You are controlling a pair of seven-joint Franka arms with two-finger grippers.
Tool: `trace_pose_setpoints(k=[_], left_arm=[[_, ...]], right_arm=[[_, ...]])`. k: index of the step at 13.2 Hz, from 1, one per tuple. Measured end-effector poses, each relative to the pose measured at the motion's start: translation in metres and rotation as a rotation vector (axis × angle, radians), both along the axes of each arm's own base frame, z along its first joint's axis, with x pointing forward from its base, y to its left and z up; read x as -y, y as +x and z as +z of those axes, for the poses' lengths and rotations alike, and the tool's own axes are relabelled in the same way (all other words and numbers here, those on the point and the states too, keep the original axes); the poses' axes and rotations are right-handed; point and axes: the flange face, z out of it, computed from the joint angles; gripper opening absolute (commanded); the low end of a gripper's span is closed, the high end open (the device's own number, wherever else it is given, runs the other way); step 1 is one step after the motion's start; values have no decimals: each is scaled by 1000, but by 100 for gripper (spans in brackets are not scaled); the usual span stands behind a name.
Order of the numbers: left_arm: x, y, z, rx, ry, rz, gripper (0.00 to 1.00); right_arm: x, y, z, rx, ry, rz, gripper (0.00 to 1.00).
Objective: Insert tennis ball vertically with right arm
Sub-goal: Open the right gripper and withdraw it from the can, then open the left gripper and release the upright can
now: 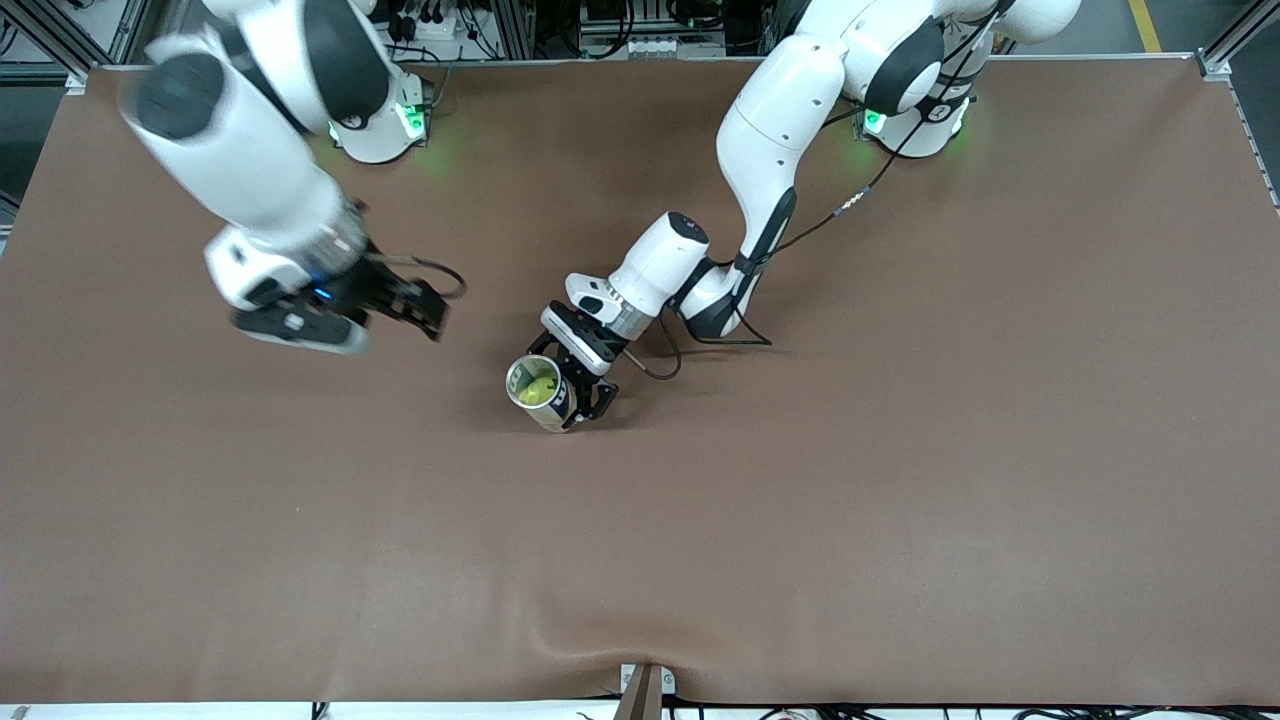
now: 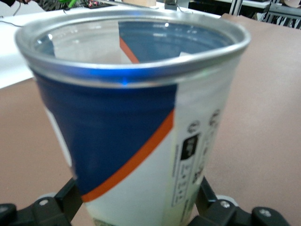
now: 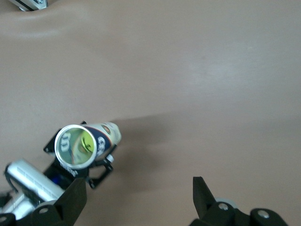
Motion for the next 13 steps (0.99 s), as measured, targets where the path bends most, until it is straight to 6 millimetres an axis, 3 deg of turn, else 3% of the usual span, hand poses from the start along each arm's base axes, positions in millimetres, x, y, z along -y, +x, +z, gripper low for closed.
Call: trace_pose_setpoints(k=[3, 5, 8, 13], left_arm=[[-2, 1, 7, -33, 31, -2, 100], [-4, 1, 11, -51, 50, -3, 100], [-5, 1, 12, -84, 80, -6, 100], [-6, 4, 35, -155, 147, -14, 100]], right_arm=[[65, -15, 55, -62, -41, 116, 100], [121, -15, 70, -77, -48, 217, 100], [184, -9, 65, -92, -43, 306, 100], [222, -6, 53, -115, -36, 352, 100]])
